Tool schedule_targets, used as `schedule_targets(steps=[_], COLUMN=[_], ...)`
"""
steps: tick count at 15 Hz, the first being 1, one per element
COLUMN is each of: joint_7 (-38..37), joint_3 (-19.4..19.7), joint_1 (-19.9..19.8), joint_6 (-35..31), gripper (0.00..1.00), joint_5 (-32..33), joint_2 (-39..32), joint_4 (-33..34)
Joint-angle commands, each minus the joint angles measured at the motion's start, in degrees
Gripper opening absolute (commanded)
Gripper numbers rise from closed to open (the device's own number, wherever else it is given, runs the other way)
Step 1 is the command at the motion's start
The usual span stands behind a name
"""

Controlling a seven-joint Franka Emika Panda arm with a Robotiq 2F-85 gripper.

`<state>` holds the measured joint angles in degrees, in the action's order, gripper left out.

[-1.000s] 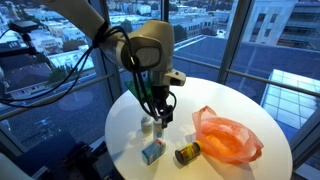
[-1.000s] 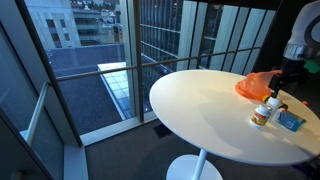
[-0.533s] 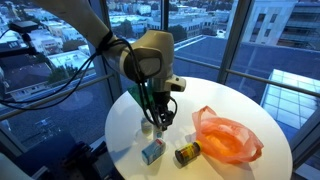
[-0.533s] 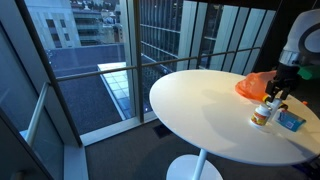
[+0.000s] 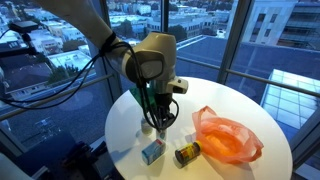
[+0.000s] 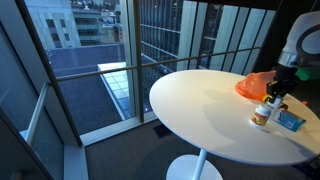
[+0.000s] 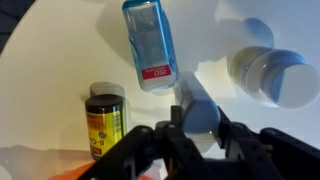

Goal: Put the white bottle into the carrier bag

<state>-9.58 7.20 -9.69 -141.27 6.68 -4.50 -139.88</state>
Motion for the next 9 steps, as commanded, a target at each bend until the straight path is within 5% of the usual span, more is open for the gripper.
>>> schedule_targets(steps=[1,9], joint_7=[0.55,-0.44], joint_3=[1.33,4.34], joint_1=[0.03,-1.52], joint_6=[1.25,2.25], gripper=[0.11,0.11], joint_5=[-2.03,-3.68], joint_2=[1.84,2.4], joint_4=[2.13,9.46])
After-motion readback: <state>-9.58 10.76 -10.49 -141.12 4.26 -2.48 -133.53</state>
